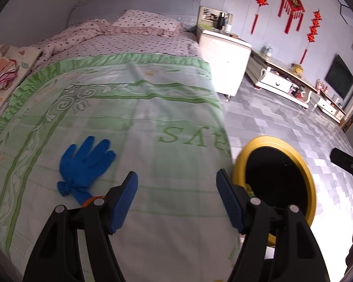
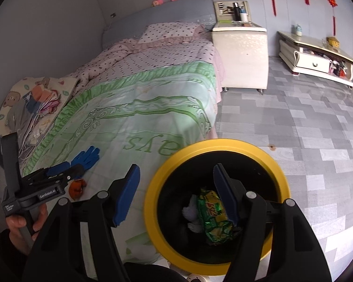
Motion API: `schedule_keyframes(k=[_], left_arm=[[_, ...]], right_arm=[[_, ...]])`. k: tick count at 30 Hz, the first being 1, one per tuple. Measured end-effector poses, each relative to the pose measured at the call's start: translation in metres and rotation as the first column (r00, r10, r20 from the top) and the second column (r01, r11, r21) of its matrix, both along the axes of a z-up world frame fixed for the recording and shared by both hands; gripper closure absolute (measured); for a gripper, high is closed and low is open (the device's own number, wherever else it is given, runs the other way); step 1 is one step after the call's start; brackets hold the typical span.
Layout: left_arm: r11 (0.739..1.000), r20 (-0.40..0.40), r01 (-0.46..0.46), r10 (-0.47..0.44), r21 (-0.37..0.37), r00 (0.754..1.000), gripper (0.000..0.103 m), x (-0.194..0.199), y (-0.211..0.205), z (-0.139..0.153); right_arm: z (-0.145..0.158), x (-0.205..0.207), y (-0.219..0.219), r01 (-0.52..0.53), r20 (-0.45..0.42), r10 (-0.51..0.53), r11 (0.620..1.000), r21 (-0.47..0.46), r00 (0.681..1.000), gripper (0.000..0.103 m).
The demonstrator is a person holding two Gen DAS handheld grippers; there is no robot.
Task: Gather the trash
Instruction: 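Grasp the blue glove with the left tool while the right tool grasps the orange peel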
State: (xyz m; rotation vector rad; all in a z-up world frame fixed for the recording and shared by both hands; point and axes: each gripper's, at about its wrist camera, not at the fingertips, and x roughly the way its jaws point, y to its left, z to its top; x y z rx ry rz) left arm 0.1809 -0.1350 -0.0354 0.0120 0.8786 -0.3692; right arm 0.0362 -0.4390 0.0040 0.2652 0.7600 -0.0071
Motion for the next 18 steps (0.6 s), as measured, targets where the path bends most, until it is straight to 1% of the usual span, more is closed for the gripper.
schedule_keyframes(k=[8,14,18], left_arm=[[0.992,-0.029,-0.120,0.121,0.038,0.992,0.037,0.029,0.065,-0.021],[0.981,-0.059,-0.182,0.186,0.068,0.981,0.037,0.049,0.105,-0.040],[0.975,-0.076,-0.201,0.209,0.097,0.975,0.037,0.064,0.122,-0.054]], right_arm=[[-0.009,0.024,0.056,-0.112,-0.007,0.112,0.994,0.011,0.994,0.041],[-0.024,0.042,0.108,-0.218,-0.019,0.218,0.976,0.018,0.976,0.041],[-0.039,0.055,0.143,-0.279,-0.041,0.281,0.960,0.036,0.959,0.041]])
